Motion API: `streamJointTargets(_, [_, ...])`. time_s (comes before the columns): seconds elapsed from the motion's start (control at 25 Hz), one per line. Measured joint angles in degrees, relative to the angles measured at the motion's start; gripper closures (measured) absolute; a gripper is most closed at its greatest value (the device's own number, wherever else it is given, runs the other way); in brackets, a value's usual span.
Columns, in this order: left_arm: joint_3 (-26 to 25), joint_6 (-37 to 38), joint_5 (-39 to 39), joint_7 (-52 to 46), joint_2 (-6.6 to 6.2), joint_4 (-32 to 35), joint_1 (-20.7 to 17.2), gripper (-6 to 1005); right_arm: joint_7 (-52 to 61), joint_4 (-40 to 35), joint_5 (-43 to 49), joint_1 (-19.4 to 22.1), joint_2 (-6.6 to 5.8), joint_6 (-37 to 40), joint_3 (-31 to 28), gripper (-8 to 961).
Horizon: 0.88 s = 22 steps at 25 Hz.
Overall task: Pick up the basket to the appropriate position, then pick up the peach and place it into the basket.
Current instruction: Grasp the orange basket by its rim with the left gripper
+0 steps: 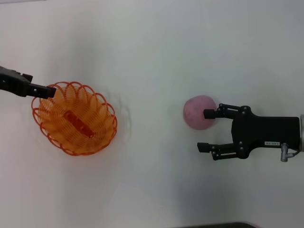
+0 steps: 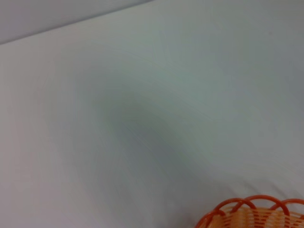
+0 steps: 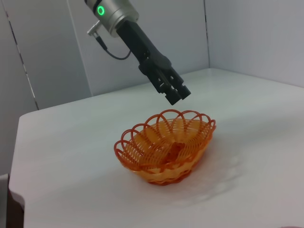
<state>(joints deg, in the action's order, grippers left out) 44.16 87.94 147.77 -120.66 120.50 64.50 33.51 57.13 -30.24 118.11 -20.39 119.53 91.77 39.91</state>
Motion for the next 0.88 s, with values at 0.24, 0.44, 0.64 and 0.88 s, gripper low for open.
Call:
streamJointTargets(0.24, [2.0,-0.3,3.6,-0.5,-0.09,-1.1,2.2,160,0.0,0.0,0.0,0.0,0.0,0.0,0.0,25])
streamJointTargets(0.44, [3.0,-0.7,5.1,-0.6,0.12,-1.5,3.1,160,0.0,0.0,0.0,0.0,0.0,0.1,0.1,24])
streamJointTargets(0.64, [3.4,-0.8,5.1,-0.6,0.17,-1.6,3.4,160,-0.1,0.0,0.0,0.0,0.0,0.1,0.1,24])
streamJointTargets(0.88, [5.2,-3.3,6.5,-0.7,0.28,-4.3,4.0,161,-0.2,0.0,0.0,0.0,0.0,-0.1,0.1,24])
